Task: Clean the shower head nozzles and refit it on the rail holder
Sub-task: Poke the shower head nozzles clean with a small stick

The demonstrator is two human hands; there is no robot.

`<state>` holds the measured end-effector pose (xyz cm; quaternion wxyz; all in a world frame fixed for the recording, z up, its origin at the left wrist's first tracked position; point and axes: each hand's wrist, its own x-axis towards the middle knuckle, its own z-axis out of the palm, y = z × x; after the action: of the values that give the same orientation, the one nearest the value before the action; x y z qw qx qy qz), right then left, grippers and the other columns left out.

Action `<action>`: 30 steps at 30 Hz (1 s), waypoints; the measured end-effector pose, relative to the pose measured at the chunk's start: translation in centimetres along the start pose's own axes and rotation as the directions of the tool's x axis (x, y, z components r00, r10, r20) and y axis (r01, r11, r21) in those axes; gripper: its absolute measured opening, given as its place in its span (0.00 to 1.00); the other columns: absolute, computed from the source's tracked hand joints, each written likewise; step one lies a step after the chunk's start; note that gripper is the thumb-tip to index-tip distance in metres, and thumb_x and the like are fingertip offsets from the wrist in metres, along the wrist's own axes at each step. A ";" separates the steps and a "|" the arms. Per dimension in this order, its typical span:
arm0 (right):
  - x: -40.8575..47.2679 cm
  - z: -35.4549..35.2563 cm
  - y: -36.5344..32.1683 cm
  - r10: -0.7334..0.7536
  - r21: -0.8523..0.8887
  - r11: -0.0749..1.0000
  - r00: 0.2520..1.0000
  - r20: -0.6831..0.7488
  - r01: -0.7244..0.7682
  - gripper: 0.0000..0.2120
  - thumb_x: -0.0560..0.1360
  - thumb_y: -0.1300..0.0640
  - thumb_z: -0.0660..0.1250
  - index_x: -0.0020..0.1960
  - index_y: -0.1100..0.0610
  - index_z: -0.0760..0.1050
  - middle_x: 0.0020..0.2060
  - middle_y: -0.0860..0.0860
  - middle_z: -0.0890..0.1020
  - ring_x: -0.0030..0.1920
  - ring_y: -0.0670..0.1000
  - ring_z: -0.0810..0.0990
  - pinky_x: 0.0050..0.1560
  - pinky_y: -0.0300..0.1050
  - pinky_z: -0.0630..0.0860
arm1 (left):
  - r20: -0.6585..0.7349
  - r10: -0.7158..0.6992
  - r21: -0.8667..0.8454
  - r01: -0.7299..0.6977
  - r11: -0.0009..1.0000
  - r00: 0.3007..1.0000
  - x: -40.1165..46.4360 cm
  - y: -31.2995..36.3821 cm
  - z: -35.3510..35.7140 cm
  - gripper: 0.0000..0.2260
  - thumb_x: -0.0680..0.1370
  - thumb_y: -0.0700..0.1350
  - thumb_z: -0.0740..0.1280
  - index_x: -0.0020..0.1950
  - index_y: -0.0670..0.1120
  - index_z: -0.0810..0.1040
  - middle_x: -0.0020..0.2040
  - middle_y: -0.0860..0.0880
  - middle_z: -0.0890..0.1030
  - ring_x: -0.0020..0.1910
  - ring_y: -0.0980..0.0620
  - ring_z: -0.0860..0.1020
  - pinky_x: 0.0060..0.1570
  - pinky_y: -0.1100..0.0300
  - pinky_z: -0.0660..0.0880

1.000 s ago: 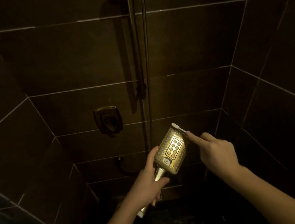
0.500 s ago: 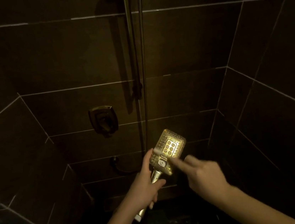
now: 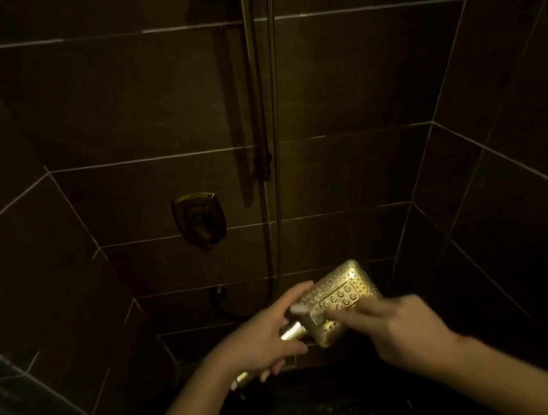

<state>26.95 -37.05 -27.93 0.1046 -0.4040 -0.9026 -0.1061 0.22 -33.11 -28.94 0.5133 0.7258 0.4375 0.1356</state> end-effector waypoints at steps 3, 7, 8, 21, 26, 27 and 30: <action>1.3 -1.8 2.9 -0.018 -0.036 0.999 0.999 -0.044 0.016 0.29 0.74 0.50 0.58 0.75 0.40 0.61 0.55 0.46 0.81 0.35 0.45 0.81 0.25 0.40 0.76 | 0.081 -0.005 0.063 0.000 0.998 0.997 0.3 1.6 -2.3 0.44 0.78 0.37 0.71 0.72 0.79 0.53 0.52 0.51 0.83 0.28 0.56 0.77 0.22 0.62 0.73; 2.3 -2.6 3.5 -0.028 -0.053 0.998 0.998 -0.055 0.026 0.30 0.74 0.50 0.62 0.75 0.41 0.60 0.59 0.49 0.81 0.41 0.48 0.84 0.27 0.42 0.78 | 0.147 -0.011 0.096 -0.003 0.995 0.989 0.9 3.0 -5.3 0.45 0.77 0.35 0.72 0.73 0.79 0.55 0.53 0.48 0.84 0.29 0.54 0.77 0.23 0.62 0.73; 2.2 -2.7 3.3 -0.028 -0.045 0.999 0.999 -0.039 0.026 0.29 0.75 0.50 0.62 0.75 0.41 0.60 0.58 0.48 0.81 0.40 0.47 0.84 0.28 0.42 0.78 | 0.154 -0.015 0.105 -0.002 0.994 0.988 0.9 3.3 -5.8 0.46 0.76 0.35 0.72 0.73 0.78 0.56 0.54 0.48 0.84 0.29 0.54 0.77 0.24 0.62 0.73; 1.6 -2.3 2.2 -0.329 -0.116 0.934 0.940 0.090 0.338 0.26 0.77 0.50 0.65 0.74 0.46 0.65 0.50 0.44 0.79 0.36 0.43 0.79 0.28 0.37 0.75 | 0.134 -0.026 0.171 0.003 0.985 0.991 0.9 3.7 -6.3 0.46 0.76 0.35 0.72 0.72 0.81 0.56 0.53 0.49 0.84 0.28 0.52 0.76 0.23 0.59 0.73; 3.0 -3.3 3.6 -0.122 -0.113 0.987 0.989 -0.087 0.112 0.30 0.75 0.49 0.67 0.75 0.44 0.62 0.54 0.48 0.82 0.42 0.48 0.84 0.28 0.42 0.78 | 0.134 -0.020 0.142 0.001 0.990 0.991 0.6 3.3 -6.2 0.45 0.77 0.36 0.72 0.73 0.79 0.55 0.55 0.49 0.85 0.29 0.52 0.77 0.24 0.59 0.73; 3.1 -3.3 3.4 -0.121 -0.110 0.987 0.990 -0.073 0.113 0.32 0.74 0.49 0.69 0.75 0.44 0.62 0.53 0.48 0.82 0.42 0.48 0.84 0.28 0.43 0.79 | 0.135 -0.019 0.129 0.002 0.992 0.991 0.5 3.2 -6.2 0.45 0.76 0.35 0.72 0.73 0.79 0.56 0.53 0.50 0.85 0.29 0.52 0.78 0.24 0.59 0.73; 2.6 -2.0 1.8 -0.258 -0.090 0.961 0.966 0.033 0.260 0.31 0.73 0.52 0.67 0.74 0.44 0.63 0.50 0.45 0.81 0.33 0.44 0.78 0.24 0.40 0.74 | 0.134 -0.023 0.121 0.006 0.993 0.991 0.3 2.5 -6.3 0.45 0.76 0.35 0.72 0.73 0.78 0.56 0.49 0.48 0.85 0.29 0.52 0.78 0.24 0.58 0.74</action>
<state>26.86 -34.58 -25.10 0.0612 -0.2881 -0.9427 -0.1569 -2.46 -29.15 -24.13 0.4980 0.7596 0.4145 0.0559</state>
